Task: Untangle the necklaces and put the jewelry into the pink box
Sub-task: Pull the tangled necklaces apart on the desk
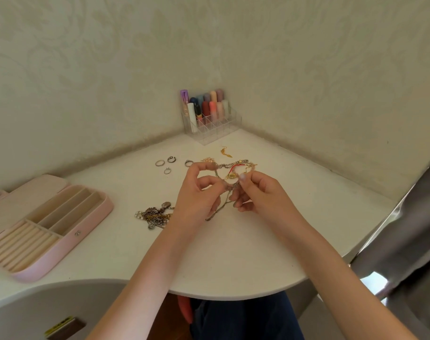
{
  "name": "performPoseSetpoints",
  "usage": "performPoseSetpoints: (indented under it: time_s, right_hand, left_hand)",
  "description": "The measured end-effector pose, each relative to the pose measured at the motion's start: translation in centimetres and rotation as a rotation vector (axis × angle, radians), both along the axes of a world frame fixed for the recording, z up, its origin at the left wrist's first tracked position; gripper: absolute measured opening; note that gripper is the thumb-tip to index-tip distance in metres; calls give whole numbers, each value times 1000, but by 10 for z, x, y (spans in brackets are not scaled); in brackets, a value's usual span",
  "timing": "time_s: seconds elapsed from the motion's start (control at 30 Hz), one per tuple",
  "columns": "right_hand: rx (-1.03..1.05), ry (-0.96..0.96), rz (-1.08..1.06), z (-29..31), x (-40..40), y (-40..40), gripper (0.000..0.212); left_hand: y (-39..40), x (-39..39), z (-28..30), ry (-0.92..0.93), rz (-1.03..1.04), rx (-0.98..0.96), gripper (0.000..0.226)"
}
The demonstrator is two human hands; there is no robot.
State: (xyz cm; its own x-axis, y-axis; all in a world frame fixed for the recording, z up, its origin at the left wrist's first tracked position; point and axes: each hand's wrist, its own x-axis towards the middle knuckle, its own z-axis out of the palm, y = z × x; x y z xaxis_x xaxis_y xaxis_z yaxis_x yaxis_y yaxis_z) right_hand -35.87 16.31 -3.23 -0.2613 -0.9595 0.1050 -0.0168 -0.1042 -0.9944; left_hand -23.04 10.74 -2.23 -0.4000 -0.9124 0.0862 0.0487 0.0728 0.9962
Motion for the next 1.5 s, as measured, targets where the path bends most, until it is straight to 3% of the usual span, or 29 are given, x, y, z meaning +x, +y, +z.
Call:
performPoseSetpoints:
  time_s: [0.1,0.2,0.33,0.4,0.53,0.67,0.77,0.93,1.23,1.4,1.5]
  right_hand:
    - [-15,17,-24,2,-1,-1,37]
    - [-54,28,-54,5,-1,-2,29]
    - [-86,41,-72,5,-1,-5,21]
    - [-84,15,-72,5,-2,-5,20]
    - [-40,0,-134,4,-6,-6,25]
    - [-6,274,-306,-6,-20,-10,15]
    - [-4,557,-229,-11,-19,-13,16]
    - [96,825,-165,-5,-17,-34,17]
    - [308,951,-84,4,-4,-45,18]
    - [352,891,-96,10,12,-39,43]
    - [439,974,-14,9,16,-45,31]
  left_hand:
    - [1,1,-2,-23,43,-23,33]
    - [2,3,-5,-57,0,-121,34]
    - [3,1,-9,-174,-58,-283,12]
    - [2,2,-8,-141,-40,-263,3]
    - [2,3,0,-57,13,-106,8]
    - [-2,10,7,92,109,30,12]
    - [-5,18,11,233,128,110,18]
    - [-17,31,20,345,123,132,18]
    - [-29,54,18,336,256,47,17]
    - [-25,53,19,276,296,0,16]
    - [-23,54,22,263,305,-29,16]
